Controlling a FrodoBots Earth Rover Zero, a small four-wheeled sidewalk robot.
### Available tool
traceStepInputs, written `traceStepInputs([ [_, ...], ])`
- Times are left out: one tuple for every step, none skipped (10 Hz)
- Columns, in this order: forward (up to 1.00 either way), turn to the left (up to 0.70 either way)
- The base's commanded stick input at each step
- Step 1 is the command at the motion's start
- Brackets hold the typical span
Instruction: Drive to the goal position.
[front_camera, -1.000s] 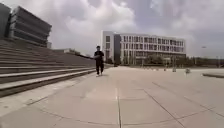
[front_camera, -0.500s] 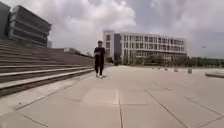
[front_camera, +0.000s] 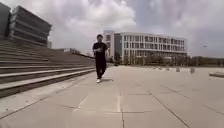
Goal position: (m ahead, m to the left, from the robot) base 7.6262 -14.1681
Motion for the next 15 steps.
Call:
traceStepInputs([
  [0.5, -0.52],
  [0.5, -0.03],
  [0.5, -0.02],
  [0.5, -0.02],
  [0.5, -0.02],
  [0.5, -0.02],
  [0.5, -0.02],
  [0.5, -0.02],
  [0.5, -0.02],
  [0.5, -0.02],
  [0.5, -0.02],
  [0.5, -0.02],
  [0.5, -0.02],
  [0.5, -0.02],
  [0.5, -0.02],
])
